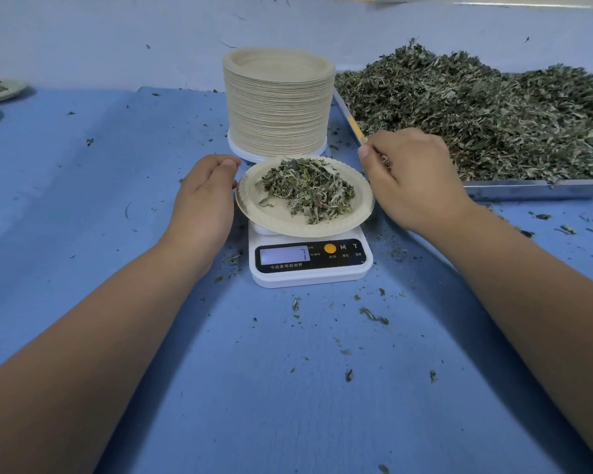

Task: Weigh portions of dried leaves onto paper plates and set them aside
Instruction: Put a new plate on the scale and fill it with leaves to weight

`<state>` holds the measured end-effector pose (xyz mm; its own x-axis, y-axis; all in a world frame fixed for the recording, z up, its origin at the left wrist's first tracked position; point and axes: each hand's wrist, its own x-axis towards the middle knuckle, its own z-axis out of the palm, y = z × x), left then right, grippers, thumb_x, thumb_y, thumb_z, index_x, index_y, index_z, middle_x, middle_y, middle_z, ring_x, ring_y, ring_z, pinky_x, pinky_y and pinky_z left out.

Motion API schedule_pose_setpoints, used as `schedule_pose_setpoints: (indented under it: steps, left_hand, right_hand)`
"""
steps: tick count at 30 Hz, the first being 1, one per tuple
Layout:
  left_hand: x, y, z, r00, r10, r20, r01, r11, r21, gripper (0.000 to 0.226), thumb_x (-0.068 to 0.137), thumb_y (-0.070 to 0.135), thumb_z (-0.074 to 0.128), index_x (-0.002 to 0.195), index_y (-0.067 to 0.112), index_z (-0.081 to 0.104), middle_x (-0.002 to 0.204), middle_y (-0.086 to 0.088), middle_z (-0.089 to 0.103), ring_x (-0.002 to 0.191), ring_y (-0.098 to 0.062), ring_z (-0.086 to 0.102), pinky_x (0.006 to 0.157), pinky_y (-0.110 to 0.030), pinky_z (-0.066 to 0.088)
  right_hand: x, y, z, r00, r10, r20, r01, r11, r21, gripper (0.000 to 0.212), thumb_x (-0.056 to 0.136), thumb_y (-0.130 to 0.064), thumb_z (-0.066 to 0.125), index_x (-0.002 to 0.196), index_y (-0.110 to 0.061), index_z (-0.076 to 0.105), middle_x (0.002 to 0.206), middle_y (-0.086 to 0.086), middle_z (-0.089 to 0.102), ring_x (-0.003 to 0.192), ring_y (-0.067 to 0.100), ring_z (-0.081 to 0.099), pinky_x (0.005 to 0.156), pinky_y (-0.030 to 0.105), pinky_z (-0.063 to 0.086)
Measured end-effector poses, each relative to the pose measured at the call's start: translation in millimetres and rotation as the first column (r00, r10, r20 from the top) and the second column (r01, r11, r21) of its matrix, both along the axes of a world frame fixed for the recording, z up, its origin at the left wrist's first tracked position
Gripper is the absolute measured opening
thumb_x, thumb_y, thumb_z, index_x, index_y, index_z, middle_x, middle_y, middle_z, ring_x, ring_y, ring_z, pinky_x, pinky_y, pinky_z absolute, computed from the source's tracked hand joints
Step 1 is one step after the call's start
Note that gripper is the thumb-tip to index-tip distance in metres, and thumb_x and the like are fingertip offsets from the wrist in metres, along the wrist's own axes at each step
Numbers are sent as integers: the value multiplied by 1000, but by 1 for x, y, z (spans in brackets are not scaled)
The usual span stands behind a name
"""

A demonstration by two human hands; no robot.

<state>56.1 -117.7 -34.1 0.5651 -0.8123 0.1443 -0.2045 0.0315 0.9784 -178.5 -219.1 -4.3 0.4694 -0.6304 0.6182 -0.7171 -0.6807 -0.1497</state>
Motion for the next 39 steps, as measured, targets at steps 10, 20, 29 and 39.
schedule_pose_setpoints:
  steps: [10, 20, 29, 39]
  left_hand:
    - [-6, -1, -2, 998, -68, -19, 68, 997, 21, 20, 104, 44, 41, 99, 44, 60, 105, 25, 63, 97, 5, 58, 82, -24, 43]
    - [-7, 3, 7, 966, -38, -257, 42, 999, 10, 17, 98, 41, 50, 104, 38, 67, 112, 9, 72, 106, -14, 69, 98, -38, 53]
    - [9, 7, 19, 832, -17, -554, -24, 997, -67, 23, 100, 26, 53, 107, 14, 71, 96, -2, 78, 91, -21, 76, 93, -46, 59]
    - [28, 10, 29, 730, 26, -683, -65, 997, -32, 36, 105, 24, 42, 122, 5, 68, 123, -15, 72, 111, -31, 71, 91, -53, 59]
  right_hand:
    - [12, 22, 9, 982, -139, -126, 154, 981, 118, 41, 107, -47, 28, 89, -21, 55, 57, -6, 46, 64, 23, 45, 123, 51, 16]
    - [27, 38, 5, 991, -90, -97, 109, 970, 218, 42, 104, -54, 30, 102, -21, 57, 67, -3, 63, 73, 23, 57, 124, 53, 8]
    - [31, 49, 7, 981, 137, 135, -184, 879, 441, 35, 95, -64, 49, 87, -31, 59, 68, -8, 60, 66, -14, 53, 101, 41, 32]
    - [38, 62, 9, 962, 268, -46, -222, 872, 436, 59, 63, -87, 55, 100, -42, 60, 145, -11, 54, 154, 13, 14, 123, 56, -2]
